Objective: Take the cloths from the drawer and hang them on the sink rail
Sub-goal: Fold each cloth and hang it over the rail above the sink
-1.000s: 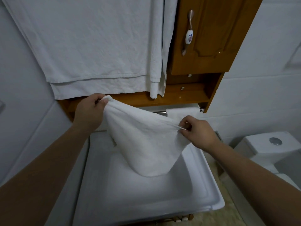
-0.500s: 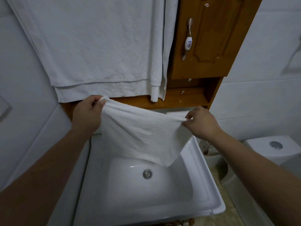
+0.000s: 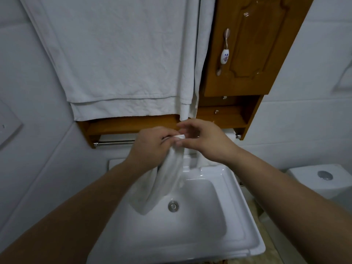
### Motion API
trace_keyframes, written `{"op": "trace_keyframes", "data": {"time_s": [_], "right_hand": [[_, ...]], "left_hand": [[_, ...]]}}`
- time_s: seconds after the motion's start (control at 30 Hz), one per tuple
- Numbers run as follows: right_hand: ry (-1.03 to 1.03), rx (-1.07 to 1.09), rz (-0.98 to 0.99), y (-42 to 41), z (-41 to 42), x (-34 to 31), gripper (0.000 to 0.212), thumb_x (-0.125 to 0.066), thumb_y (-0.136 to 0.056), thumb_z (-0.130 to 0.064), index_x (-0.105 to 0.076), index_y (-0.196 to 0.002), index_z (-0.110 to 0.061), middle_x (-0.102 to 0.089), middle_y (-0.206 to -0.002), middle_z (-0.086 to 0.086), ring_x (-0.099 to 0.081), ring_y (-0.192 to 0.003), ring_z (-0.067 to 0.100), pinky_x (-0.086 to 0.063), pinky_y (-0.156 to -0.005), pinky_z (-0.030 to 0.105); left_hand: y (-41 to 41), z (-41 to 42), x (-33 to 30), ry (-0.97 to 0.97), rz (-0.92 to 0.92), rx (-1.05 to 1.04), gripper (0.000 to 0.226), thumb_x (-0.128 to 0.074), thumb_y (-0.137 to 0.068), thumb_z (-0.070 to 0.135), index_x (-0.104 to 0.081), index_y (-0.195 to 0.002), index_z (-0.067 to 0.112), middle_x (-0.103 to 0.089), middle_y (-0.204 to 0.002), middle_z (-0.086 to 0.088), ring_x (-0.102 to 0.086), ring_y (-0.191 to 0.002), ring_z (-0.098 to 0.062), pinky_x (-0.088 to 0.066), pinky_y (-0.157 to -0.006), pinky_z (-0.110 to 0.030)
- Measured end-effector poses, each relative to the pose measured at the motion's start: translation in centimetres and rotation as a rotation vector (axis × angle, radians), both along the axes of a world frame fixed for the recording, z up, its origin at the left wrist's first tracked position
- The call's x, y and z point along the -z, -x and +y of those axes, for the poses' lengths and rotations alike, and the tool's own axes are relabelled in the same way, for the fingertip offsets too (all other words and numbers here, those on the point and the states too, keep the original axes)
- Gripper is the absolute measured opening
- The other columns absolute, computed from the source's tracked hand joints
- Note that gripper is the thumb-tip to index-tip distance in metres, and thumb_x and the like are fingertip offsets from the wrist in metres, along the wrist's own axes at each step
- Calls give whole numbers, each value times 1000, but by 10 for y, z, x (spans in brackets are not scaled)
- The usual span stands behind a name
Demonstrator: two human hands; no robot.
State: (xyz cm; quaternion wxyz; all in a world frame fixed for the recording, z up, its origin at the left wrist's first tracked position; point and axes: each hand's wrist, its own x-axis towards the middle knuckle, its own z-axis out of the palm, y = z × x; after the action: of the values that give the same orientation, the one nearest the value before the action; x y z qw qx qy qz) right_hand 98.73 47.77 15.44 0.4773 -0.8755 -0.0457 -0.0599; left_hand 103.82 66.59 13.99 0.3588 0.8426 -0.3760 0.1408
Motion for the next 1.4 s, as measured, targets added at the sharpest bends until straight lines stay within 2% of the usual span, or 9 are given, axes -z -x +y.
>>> {"op": "trace_keyframes", "data": {"time_s": [0.1, 0.23, 0.4, 0.57, 0.67, 0.93, 1.03, 1.13, 1.4], "right_hand": [[74, -42, -14, -2, 8, -10, 37, -80, -80, -35, -70, -115, -30, -70, -101, -17, -64, -93, -3, -53, -80, 18], [-21, -76, 15, -1, 7, -10, 25, -79, -82, -23, -76, -107, -24, -75, -92, -10, -69, -80, 7, -57, -63, 23], [-111, -43, 21, 0, 9, -8, 24, -83, -78, -16, -78, -102, -18, -76, -84, 4, -71, -76, 21, -60, -69, 32], [-65, 0, -74, 3, 12, -9, 17, -78, -84, -26, -79, -100, -24, -75, -76, 0, -61, -61, 9, -53, -57, 26], [34, -16, -128, 5, 10, -14, 16, -75, -86, -31, -79, -100, -26, -73, -74, -17, -63, -64, -1, -45, -56, 15], [5, -90, -114, 6, -8, -24, 13, -66, -94, -21, -77, -101, -20, -72, -79, -17, -64, -71, -3, -45, -62, 9], [-82, -38, -114, 3, -12, -28, 13, -62, -96, -23, -75, -100, -22, -74, -89, -8, -69, -82, 5, -53, -72, 23], [-75, -7, -133, 0, -15, -31, 15, -59, -97, -29, -73, -95, -23, -72, -89, -5, -68, -84, 10, -53, -75, 30], [-146, 98, -245, -2, -16, -40, 17, -52, -100, -28, -67, -92, -27, -64, -80, -21, -59, -75, -4, -48, -65, 12]], "left_hand": [[4, -4, -1, 46, 26, 34, 20, -67, -89, 14, -76, -107, 18, -71, -94, 9, -60, -80, 2, -39, -73, -2], [3, -1, 2, 86, 110, 19, 18, -70, -88, 21, -76, -105, 22, -71, -89, 16, -64, -79, 1, -44, -70, -6], [-1, -1, 9, 346, 396, -5, 18, -77, -82, 21, -73, -84, 38, -73, -81, 15, -69, -79, -1, -48, -66, -9], [-4, -1, 8, 516, 599, 17, 20, -80, -67, 41, -68, -83, 41, -76, -81, 5, -73, -74, -11, -53, -61, -20], [-8, -2, 8, 598, 728, 62, 28, -82, -62, 42, -66, -85, 39, -76, -82, -3, -73, -72, -16, -52, -60, -25], [-2, -1, 11, 503, 891, 312, 29, -75, -82, 21, -72, -111, 22, -74, -108, -5, -70, -101, -24, -57, -82, -33], [4, -5, 18, 384, 879, 313, 35, -77, -81, 26, -71, -115, 21, -74, -110, 1, -70, -102, -20, -57, -83, -33], [5, -8, 22, 471, 873, 206, 26, -77, -80, 31, -75, -106, 26, -75, -104, 3, -72, -97, -18, -57, -81, -34], [4, -6, 41, 286, 768, 85, 22, -76, -83, 25, -74, -104, 28, -75, -95, 15, -71, -86, -5, -54, -73, -20]]}}
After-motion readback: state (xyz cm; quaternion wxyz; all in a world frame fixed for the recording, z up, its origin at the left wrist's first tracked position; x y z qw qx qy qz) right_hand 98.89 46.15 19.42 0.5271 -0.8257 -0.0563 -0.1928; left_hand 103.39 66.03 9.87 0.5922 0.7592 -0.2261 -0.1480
